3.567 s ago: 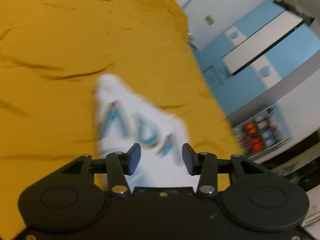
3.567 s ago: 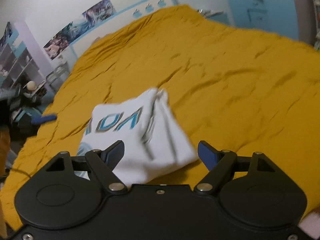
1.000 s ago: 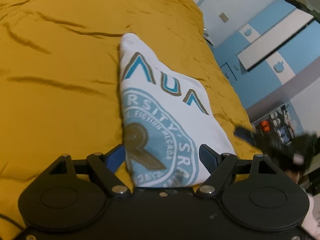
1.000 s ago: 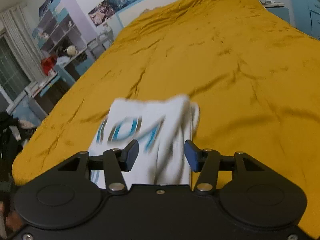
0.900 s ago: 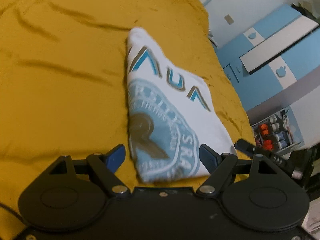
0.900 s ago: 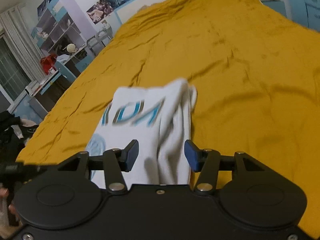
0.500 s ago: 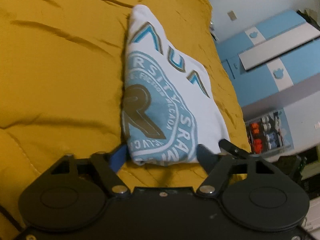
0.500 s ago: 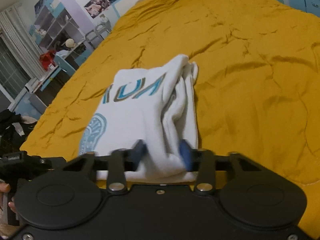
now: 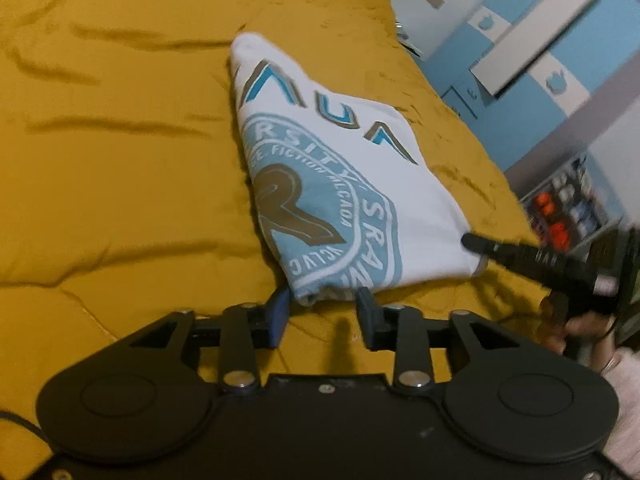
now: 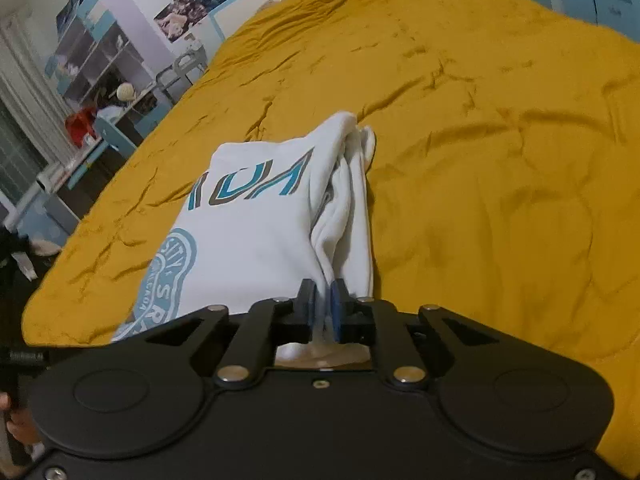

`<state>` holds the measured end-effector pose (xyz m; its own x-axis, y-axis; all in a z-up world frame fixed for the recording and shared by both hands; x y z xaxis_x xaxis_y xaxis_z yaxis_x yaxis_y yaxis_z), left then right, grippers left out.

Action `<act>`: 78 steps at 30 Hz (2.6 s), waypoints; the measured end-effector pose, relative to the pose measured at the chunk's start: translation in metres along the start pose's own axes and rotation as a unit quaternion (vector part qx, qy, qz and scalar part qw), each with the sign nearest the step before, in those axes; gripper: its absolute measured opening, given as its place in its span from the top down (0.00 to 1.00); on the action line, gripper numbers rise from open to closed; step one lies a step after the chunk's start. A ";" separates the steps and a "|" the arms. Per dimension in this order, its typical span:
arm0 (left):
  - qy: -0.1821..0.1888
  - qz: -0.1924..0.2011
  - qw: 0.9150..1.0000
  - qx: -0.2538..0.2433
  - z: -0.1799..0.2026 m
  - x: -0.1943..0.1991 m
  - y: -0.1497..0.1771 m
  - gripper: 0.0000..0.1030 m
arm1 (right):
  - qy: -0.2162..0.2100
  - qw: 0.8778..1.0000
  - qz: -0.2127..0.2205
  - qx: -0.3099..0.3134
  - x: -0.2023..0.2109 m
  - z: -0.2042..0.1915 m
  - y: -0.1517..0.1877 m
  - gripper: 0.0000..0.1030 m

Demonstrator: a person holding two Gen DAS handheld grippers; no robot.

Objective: Fold small clothes

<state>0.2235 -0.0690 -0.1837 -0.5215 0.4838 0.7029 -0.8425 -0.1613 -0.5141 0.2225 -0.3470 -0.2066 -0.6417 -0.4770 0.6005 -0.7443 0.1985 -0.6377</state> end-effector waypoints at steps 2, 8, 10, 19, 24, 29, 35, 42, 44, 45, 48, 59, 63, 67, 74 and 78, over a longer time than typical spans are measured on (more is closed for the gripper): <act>-0.022 0.015 0.999 -0.027 0.006 0.002 0.001 0.67 | -0.007 1.000 0.003 -0.010 0.004 0.001 0.001 0.78; -0.050 0.019 0.998 -0.044 0.007 -0.005 0.000 0.87 | -0.003 1.000 0.005 -0.002 0.006 -0.001 0.004 0.78; -0.053 0.022 0.998 -0.035 0.005 -0.005 0.001 0.89 | 0.001 1.000 0.005 -0.001 0.005 -0.001 0.005 0.78; -0.107 0.017 0.993 -0.046 0.011 0.001 0.000 0.97 | 0.006 0.999 0.046 0.020 0.022 -0.013 -0.001 0.95; -0.098 -0.020 0.995 -0.001 -0.011 -0.020 0.008 0.96 | 0.016 1.000 0.011 0.006 0.002 0.003 0.011 0.97; -0.081 -0.027 0.996 -0.008 -0.010 -0.011 0.006 0.93 | 0.004 1.000 0.013 -0.017 -0.001 0.013 0.017 0.95; -0.031 0.007 0.999 0.007 -0.012 0.033 -0.006 0.38 | -0.047 0.998 0.047 -0.023 0.023 0.012 -0.007 0.38; 0.027 0.052 0.996 0.070 -0.041 0.025 -0.053 0.25 | -0.094 0.994 0.026 -0.042 -0.003 0.032 -0.053 0.34; 0.045 0.049 0.993 0.097 -0.051 0.010 -0.064 0.24 | -0.102 0.993 0.004 -0.052 -0.020 0.035 -0.058 0.34; 0.053 0.043 0.992 0.105 -0.055 0.001 -0.069 0.24 | -0.106 0.993 -0.004 -0.058 -0.028 0.037 -0.059 0.33; 0.044 0.023 0.993 0.109 -0.060 -0.023 -0.081 0.24 | -0.114 0.991 -0.027 -0.068 -0.048 0.040 -0.061 0.31; 0.052 -0.004 0.994 0.097 -0.060 -0.075 -0.097 0.21 | -0.167 0.978 -0.086 -0.090 -0.091 0.042 -0.065 0.28; 0.066 -0.005 0.993 0.103 -0.064 -0.081 -0.101 0.21 | -0.176 0.976 -0.093 -0.084 -0.100 0.035 -0.066 0.21; 0.091 -0.010 0.989 0.120 -0.067 -0.085 -0.103 0.21 | -0.183 0.974 -0.099 -0.087 -0.109 0.031 -0.067 0.20; 0.114 -0.020 0.982 0.146 -0.074 -0.096 -0.108 0.21 | -0.190 0.973 -0.101 -0.087 -0.119 0.026 -0.067 0.16; 0.115 -0.025 0.982 0.147 -0.072 -0.101 -0.110 0.22 | -0.193 0.972 -0.099 -0.087 -0.122 0.026 -0.066 0.16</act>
<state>0.3782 -0.0378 -0.2334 -0.4622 0.6733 0.5771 -0.8867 -0.3572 -0.2935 0.3546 -0.3244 -0.2503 -0.3910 -0.7993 0.4564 -0.8873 0.1956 -0.4176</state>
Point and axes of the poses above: each gripper's, at about its wrist camera, not at the fingertips, and x roughly against the way its jaws point, z to its right, y to its underside, the point moved 3 cm from there along -x, roughly the way its jaws point, and after that the axes turned 2 degrees about -z, right-handed, at the moved point
